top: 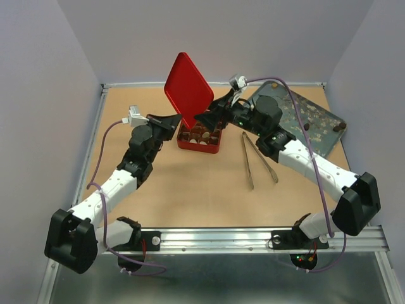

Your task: Pack the chocolate

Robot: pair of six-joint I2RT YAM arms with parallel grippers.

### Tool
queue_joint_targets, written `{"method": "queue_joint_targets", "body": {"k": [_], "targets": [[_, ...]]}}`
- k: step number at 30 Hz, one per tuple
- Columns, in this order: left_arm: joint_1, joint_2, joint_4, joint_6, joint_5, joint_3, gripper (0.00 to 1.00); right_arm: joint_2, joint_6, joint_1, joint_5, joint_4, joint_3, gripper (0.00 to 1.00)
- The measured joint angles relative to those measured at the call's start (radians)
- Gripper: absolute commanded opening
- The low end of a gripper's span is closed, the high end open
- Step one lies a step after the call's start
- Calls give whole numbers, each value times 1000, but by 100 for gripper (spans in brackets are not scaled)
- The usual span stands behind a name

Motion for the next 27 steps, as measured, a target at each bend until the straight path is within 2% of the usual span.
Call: {"method": "queue_joint_targets", "body": {"k": [6, 12, 14, 18, 20, 22, 23, 24, 27], "targets": [[-45, 17, 6, -39, -14, 0, 0, 16, -59, 24, 55, 17, 0, 69], [-79, 19, 7, -90, -19, 0, 0, 35, -119, 48, 150, 24, 0, 37], [-85, 21, 10, -109, -23, 0, 0, 36, -134, 56, 181, 37, 0, 33], [-85, 27, 21, -132, -25, 0, 0, 39, -166, 68, 249, 57, 0, 20], [-85, 27, 21, -134, -26, 0, 7, 43, -174, 73, 275, 66, 0, 17], [-85, 26, 21, -133, -26, 0, 31, 46, -192, 77, 294, 71, 0, 15], [-85, 26, 21, -131, -25, 0, 31, 47, -201, 79, 304, 71, 0, 14], [-85, 24, 17, -132, -22, 0, 37, 47, -224, 81, 324, 71, 0, 14], [-90, -5, -3, -129, -8, 0, 48, 55, -286, 81, 383, 67, 0, 14]]}}
